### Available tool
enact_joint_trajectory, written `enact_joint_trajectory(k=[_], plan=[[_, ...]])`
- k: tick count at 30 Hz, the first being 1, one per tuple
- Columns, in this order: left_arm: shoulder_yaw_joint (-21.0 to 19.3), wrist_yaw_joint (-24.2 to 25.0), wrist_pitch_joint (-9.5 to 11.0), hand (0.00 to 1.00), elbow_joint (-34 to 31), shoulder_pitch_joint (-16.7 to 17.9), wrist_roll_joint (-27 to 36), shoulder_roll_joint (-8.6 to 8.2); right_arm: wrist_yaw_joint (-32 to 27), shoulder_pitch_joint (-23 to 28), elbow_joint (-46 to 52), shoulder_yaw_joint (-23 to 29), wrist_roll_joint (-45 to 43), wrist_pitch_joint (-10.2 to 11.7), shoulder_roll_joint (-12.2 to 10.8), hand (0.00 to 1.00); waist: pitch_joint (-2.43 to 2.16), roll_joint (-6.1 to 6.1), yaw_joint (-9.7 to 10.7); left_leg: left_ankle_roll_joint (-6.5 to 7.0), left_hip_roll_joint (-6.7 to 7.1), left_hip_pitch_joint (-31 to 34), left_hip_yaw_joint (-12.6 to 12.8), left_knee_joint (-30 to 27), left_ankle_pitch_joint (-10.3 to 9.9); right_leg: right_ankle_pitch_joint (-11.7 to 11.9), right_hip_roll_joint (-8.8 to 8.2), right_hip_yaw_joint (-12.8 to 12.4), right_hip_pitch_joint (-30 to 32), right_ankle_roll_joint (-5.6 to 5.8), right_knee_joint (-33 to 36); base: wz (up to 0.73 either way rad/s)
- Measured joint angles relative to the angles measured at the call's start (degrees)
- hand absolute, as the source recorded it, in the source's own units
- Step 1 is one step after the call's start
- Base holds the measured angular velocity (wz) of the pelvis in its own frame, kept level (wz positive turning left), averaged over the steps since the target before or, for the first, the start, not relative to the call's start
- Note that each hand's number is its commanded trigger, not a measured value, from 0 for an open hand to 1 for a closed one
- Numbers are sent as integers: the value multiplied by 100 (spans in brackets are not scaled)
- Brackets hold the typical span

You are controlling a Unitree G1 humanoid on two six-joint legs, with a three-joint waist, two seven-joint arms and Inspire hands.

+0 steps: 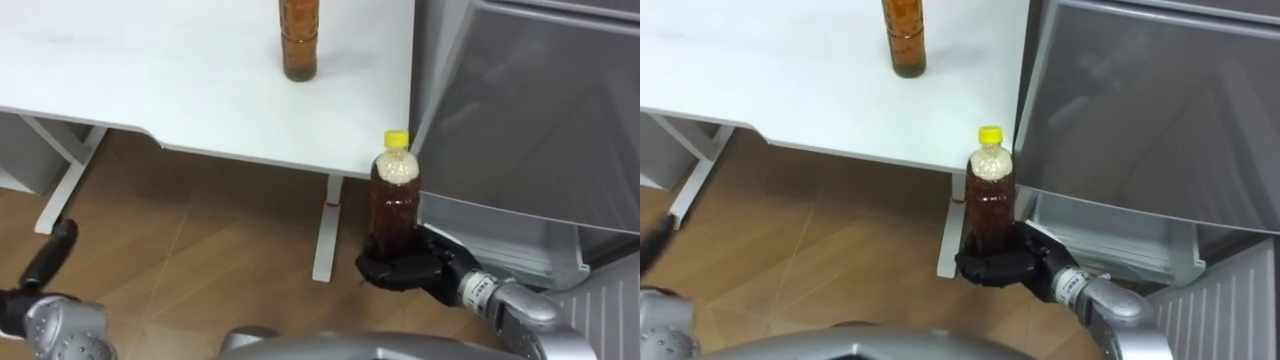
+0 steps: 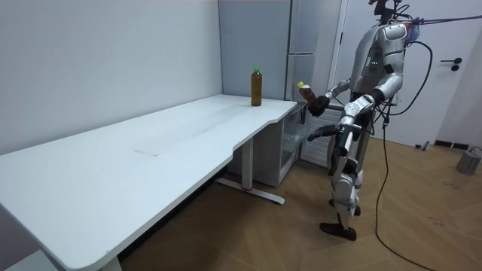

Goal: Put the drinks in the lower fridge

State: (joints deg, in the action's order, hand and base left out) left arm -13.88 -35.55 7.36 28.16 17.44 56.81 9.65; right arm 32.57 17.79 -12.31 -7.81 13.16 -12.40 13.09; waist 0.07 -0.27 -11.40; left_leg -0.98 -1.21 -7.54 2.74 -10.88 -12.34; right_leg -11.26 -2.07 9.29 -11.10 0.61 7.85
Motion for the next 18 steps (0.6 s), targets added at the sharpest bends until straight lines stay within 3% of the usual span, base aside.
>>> enact_joint_trajectory(k=[8, 10, 15, 18], plan=[[191, 884, -377, 0, 1894, 70, -543, 16, 65, -131, -181, 3, 8, -52, -8, 100, 15, 9, 80, 1, -11, 37, 16, 43, -2, 0, -1, 8, 23, 0, 80, 0], [315, 1317, -598, 0, 2692, -34, -760, 45, 71, -204, -266, -4, 9, -137, 3, 100, 18, 7, 92, 5, -10, 103, 17, -15, -7, 0, -3, 5, 57, 0, 76, 0], [512, 2146, -969, 0, 3300, 55, -1708, 31, 137, -209, -266, 20, 15, -185, 6, 100, 25, -25, 204, 9, -8, 233, 47, -75, -8, -1, -7, -65, 218, 0, 77, -3], [786, 2504, -1072, 0, 3373, 34, -2302, 38, 164, -312, -268, 11, 17, -207, 8, 100, 21, -36, 329, 17, 1, 321, 45, -86, -2, 3, -13, -56, 298, 5, 84, 0]])
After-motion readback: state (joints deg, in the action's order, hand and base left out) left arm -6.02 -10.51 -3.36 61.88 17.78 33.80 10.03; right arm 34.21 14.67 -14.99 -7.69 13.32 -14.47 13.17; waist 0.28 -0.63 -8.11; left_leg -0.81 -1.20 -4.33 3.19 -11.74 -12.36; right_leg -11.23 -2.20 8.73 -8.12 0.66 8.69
